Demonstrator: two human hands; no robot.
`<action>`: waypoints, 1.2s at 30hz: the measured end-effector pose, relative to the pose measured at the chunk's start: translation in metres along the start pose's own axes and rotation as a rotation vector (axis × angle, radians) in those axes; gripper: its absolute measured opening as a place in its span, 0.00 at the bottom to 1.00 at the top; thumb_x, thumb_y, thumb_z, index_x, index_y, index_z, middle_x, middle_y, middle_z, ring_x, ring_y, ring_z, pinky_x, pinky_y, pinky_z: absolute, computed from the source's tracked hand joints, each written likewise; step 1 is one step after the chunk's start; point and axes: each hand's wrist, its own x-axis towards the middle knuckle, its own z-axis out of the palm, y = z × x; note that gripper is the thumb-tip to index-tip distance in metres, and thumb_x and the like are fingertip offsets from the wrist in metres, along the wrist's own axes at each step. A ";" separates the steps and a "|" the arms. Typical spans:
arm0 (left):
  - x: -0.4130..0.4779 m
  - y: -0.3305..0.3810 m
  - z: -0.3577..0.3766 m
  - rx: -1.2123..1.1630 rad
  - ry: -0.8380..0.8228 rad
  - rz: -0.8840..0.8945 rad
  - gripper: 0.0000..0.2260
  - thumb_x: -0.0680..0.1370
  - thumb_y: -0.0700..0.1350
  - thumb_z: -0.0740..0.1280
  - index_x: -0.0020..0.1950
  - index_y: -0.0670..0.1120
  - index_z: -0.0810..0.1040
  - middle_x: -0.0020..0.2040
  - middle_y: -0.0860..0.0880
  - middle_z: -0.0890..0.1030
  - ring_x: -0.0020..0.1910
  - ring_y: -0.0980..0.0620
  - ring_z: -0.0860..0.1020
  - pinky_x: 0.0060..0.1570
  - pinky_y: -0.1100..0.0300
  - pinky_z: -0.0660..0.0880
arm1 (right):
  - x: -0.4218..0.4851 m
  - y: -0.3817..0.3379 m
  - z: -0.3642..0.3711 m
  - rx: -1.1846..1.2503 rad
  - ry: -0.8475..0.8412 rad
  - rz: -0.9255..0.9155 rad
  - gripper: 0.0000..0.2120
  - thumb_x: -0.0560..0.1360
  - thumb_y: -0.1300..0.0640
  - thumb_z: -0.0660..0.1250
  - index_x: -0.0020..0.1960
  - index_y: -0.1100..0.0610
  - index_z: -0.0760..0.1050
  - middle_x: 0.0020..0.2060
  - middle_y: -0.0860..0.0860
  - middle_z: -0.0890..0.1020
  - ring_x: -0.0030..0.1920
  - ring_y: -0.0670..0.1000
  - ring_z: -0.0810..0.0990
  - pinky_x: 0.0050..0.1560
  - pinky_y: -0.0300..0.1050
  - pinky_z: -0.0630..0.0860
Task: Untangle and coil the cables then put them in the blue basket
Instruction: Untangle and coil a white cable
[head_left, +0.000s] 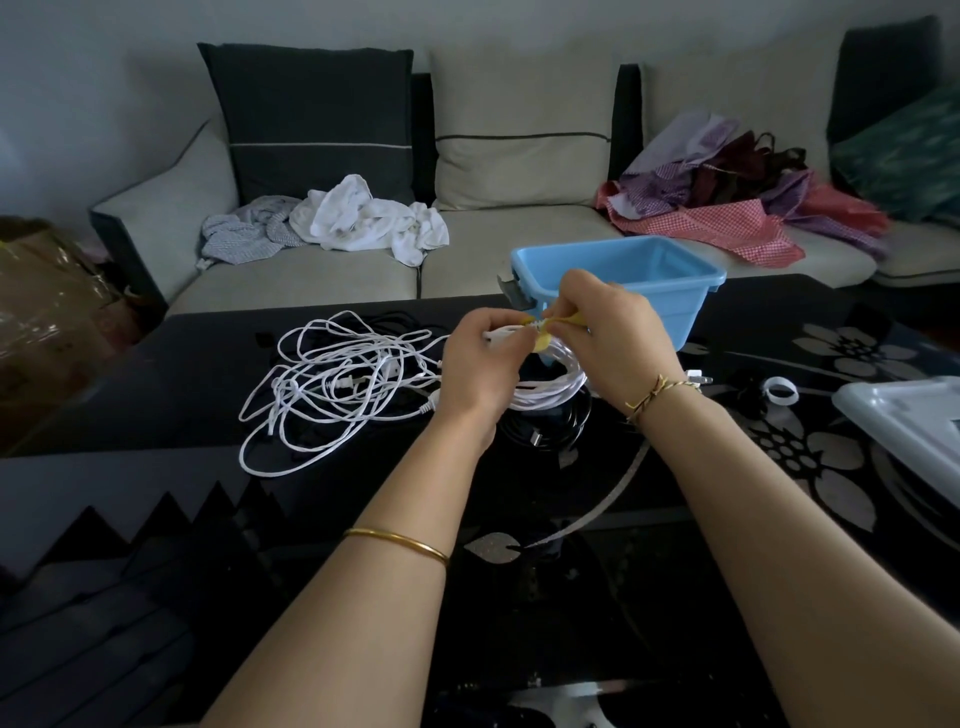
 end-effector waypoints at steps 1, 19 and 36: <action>0.000 0.000 0.001 -0.013 0.008 -0.009 0.04 0.74 0.39 0.69 0.47 0.46 0.79 0.45 0.50 0.80 0.41 0.55 0.77 0.40 0.62 0.72 | 0.000 0.000 0.001 -0.003 0.012 0.020 0.07 0.75 0.56 0.65 0.43 0.53 0.67 0.43 0.57 0.79 0.45 0.60 0.75 0.45 0.56 0.74; 0.003 -0.003 0.003 -0.190 0.069 -0.086 0.07 0.77 0.42 0.68 0.38 0.47 0.75 0.42 0.50 0.79 0.39 0.53 0.75 0.31 0.64 0.71 | -0.004 -0.003 0.007 -0.182 0.159 -0.081 0.06 0.75 0.58 0.66 0.45 0.59 0.70 0.35 0.56 0.77 0.40 0.59 0.73 0.41 0.47 0.63; 0.003 0.000 -0.007 -0.112 -0.057 0.049 0.10 0.69 0.33 0.67 0.39 0.47 0.70 0.33 0.52 0.71 0.30 0.55 0.68 0.32 0.59 0.66 | 0.008 -0.010 -0.001 0.201 -0.006 0.040 0.06 0.70 0.62 0.68 0.40 0.57 0.71 0.35 0.53 0.77 0.39 0.53 0.74 0.39 0.41 0.71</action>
